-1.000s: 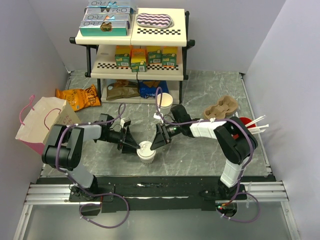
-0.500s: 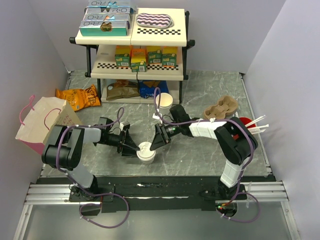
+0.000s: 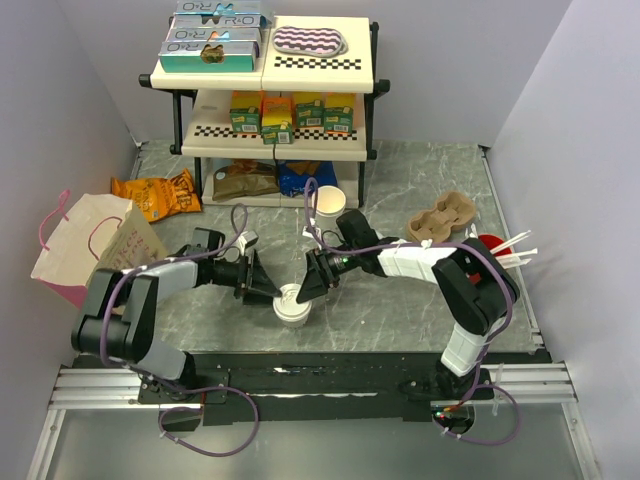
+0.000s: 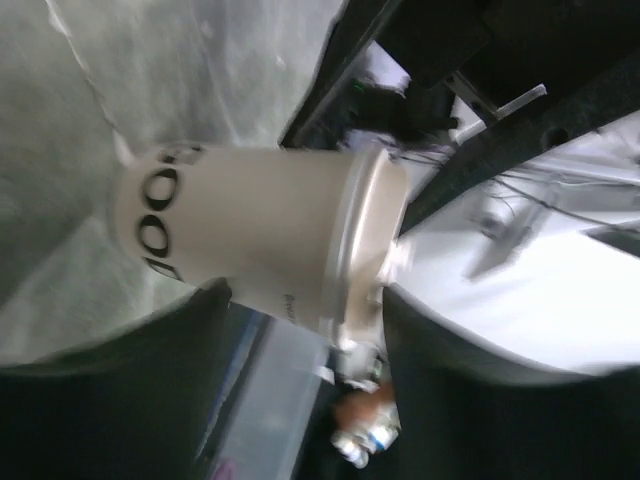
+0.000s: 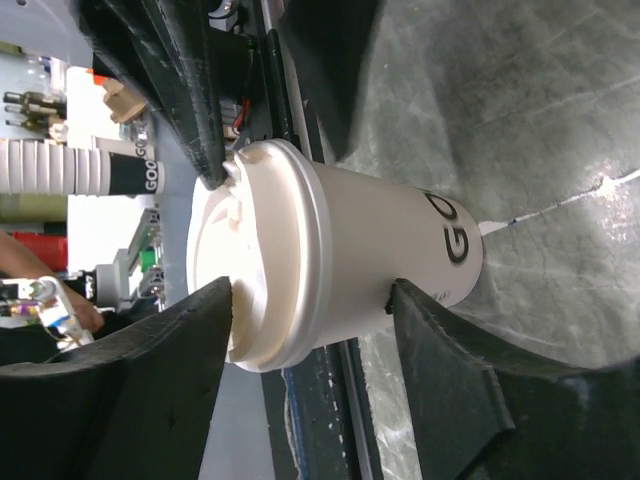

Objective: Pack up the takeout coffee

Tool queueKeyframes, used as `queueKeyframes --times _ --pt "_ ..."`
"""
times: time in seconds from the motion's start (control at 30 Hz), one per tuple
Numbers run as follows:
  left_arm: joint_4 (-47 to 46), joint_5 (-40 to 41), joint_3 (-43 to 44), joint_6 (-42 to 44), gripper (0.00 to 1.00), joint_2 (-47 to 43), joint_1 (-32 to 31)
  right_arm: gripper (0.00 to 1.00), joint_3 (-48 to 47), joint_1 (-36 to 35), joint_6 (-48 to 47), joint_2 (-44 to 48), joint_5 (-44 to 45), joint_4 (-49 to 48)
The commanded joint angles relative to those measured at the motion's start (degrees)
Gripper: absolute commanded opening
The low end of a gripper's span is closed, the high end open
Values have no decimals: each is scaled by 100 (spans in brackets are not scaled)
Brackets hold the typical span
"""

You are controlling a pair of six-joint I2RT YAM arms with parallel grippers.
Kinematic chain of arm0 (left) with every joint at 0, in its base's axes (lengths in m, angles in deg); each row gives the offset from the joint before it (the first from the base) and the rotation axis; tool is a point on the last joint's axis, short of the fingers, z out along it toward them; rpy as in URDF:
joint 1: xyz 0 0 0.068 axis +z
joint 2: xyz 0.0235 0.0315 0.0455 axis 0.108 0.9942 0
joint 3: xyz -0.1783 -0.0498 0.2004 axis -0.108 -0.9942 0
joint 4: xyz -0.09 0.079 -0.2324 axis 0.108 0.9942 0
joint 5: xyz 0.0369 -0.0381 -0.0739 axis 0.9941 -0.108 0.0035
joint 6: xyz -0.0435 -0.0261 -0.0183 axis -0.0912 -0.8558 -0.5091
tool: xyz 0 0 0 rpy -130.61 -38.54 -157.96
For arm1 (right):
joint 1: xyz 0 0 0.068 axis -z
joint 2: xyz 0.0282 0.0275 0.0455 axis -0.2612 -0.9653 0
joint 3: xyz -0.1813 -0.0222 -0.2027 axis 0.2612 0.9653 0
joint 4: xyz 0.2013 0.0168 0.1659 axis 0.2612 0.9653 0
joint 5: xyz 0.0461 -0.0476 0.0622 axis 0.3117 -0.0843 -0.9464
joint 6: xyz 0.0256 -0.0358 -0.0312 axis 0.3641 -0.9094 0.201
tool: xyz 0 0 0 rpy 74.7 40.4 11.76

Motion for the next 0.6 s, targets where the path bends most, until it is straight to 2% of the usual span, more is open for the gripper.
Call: queueKeyframes --times 0.0,0.07,0.23,0.37,0.43,0.57 --pt "-455 818 111 371 76 -436 -20 72 -21 -205 -372 87 347 14" --pt "-446 827 120 345 81 -568 -20 74 -179 -197 -407 52 347 171" --pt "-271 774 225 345 82 -603 -20 77 -312 -179 -477 104 294 286" --pt "-200 660 278 310 83 -735 -20 80 -321 -144 -214 148 136 147" --pt "-174 546 296 301 83 -805 -20 84 -303 -144 -109 236 75 102" --pt "-199 361 305 283 84 -893 -20 86 -312 -126 24 324 4 14"
